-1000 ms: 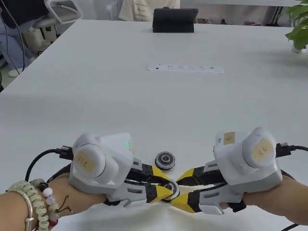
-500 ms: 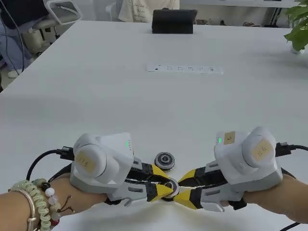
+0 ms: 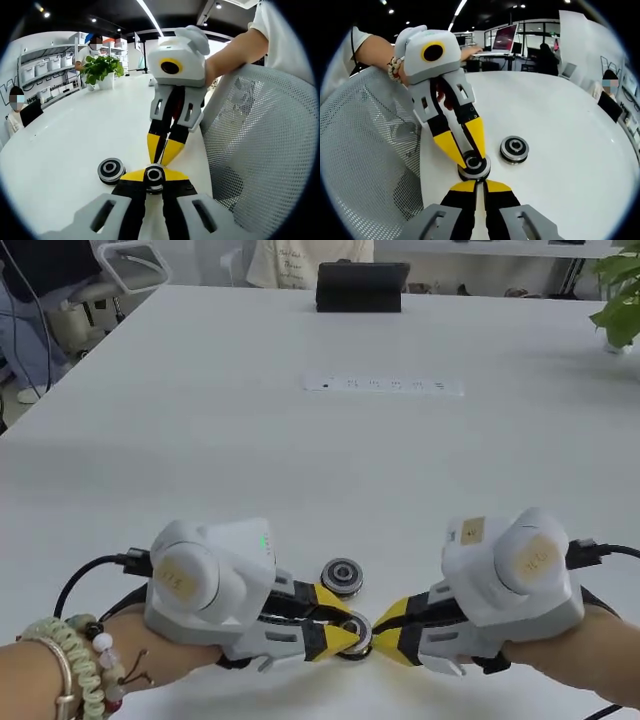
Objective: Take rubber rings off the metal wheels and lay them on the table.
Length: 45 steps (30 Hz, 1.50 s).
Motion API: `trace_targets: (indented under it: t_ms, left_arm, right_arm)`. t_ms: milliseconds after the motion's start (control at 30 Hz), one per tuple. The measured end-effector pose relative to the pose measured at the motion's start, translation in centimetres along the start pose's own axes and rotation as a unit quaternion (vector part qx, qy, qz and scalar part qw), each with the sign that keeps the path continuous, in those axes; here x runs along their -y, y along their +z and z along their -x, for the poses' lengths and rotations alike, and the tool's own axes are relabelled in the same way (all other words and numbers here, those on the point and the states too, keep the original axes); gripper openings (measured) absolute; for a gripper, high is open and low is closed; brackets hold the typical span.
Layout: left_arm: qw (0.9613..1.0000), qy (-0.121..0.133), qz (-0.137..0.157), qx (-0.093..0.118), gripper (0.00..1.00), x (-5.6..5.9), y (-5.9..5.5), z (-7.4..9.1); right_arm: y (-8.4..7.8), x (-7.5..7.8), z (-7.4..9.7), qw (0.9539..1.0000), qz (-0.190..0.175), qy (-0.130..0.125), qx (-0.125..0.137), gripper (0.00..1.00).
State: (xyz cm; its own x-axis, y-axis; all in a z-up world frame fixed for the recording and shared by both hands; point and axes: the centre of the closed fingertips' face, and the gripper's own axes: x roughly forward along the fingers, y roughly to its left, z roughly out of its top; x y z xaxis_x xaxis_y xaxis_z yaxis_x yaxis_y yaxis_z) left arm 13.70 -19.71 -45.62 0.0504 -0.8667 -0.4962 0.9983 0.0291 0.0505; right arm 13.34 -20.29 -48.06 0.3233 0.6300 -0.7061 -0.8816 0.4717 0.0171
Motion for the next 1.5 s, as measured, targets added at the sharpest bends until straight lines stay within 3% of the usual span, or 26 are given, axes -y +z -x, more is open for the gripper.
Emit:
trace_targets:
  t_ms: [200,333,433,533,633,800,867,1000,1100,1133,1200,1400,1500]
  left_arm:
    - [1.0000,0.001,0.000,0.000,0.06,0.0,0.0,0.0]
    - [1.0000,0.003,0.000,-0.001,0.06,0.0,0.0,0.0]
    - [1.0000,0.003,-0.001,-0.001,0.06,-0.1,0.0,0.0]
    - [0.9999,0.004,-0.010,-0.003,0.07,-0.1,-0.1,0.0]
    - [0.9999,0.004,-0.012,-0.004,0.07,-0.1,-0.1,0.0]
    - [0.9999,0.007,-0.011,-0.004,0.07,-0.2,-0.1,0.0]
    - [0.9999,0.007,-0.009,-0.004,0.07,-0.2,-0.1,0.0]
    - [0.9999,0.007,-0.007,-0.002,0.07,-0.2,-0.1,0.0]
    - [1.0000,0.007,-0.005,-0.002,0.07,-0.1,-0.1,-0.1]
    - [1.0000,0.007,-0.004,-0.001,0.07,-0.2,-0.1,-0.1]
    - [1.0000,0.009,-0.002,-0.001,0.07,-0.2,-0.1,-0.1]
    - [1.0000,0.009,0.003,0.001,0.07,-0.3,-0.1,0.0]
    - [1.0000,0.008,-0.001,0.002,0.07,-0.3,-0.1,0.0]
  right_arm:
    - [-0.1,0.0,0.0,0.9999,-0.011,-0.007,-0.005,0.00]
    - [-0.2,0.3,0.0,0.9978,-0.065,-0.010,-0.007,0.00]
    - [-0.2,0.4,-0.1,0.9917,-0.129,-0.005,0.000,0.00]
    - [-0.3,0.6,0.0,0.9889,-0.148,-0.001,0.007,0.00]
    - [-0.4,0.6,-0.1,0.9818,-0.190,-0.008,0.004,0.00]
    - [-0.3,1.0,0.0,0.9810,-0.192,-0.018,0.022,0.00]
    - [-0.2,1.1,0.1,0.9740,-0.225,-0.014,0.022,0.00]
    - [-0.4,1.5,0.3,0.9694,-0.244,-0.008,0.026,0.00]
    - [-0.2,1.6,0.3,0.9559,-0.291,0.000,0.039,0.00]
    - [-0.1,1.7,0.4,0.9461,-0.321,0.002,0.044,0.00]
    - [0.4,2.3,0.7,0.9340,-0.352,0.001,0.063,0.00]
    - [0.5,2.0,0.8,0.9276,-0.368,0.011,0.063,0.00]
    - [0.6,2.0,0.9,0.9207,-0.384,0.018,0.066,0.00]
